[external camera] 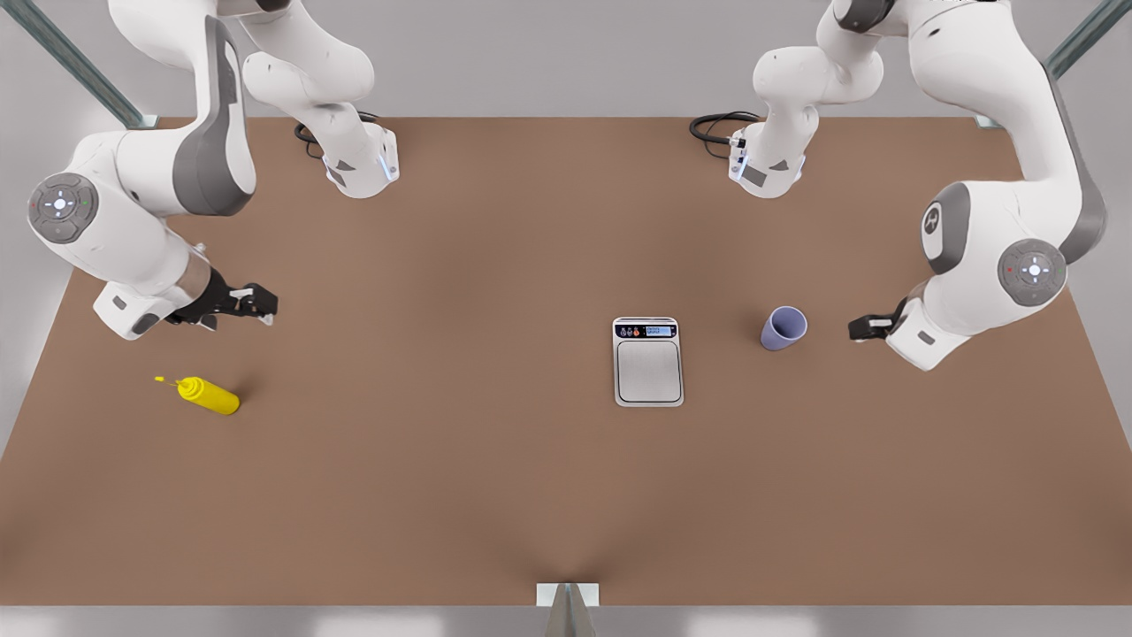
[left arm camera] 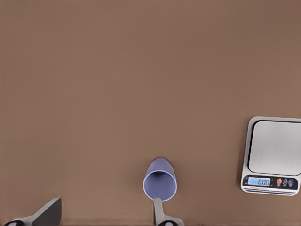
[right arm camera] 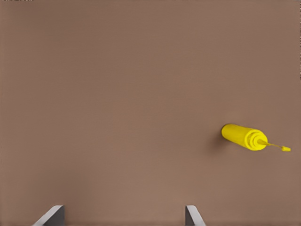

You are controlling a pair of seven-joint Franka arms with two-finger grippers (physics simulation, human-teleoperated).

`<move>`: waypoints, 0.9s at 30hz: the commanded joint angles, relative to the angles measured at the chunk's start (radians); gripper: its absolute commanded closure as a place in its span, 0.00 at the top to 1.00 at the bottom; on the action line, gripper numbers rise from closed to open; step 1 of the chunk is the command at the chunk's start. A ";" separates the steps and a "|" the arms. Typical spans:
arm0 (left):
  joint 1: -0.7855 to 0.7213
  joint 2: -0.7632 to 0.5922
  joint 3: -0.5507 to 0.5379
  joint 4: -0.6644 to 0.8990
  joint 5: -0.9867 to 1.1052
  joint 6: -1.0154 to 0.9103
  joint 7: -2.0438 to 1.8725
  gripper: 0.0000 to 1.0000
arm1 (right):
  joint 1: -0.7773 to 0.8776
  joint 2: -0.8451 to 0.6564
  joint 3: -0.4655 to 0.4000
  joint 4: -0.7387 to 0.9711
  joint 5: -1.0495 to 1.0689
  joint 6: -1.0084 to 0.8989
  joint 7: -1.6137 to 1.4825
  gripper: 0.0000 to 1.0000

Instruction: Move cup to the weight, pick up sauce bottle, pour sauce

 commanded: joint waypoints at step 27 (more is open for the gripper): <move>-0.011 0.046 0.032 -0.652 -0.058 0.546 0.014 1.00 | -0.093 0.135 0.000 0.106 -0.005 -0.072 -0.009 1.00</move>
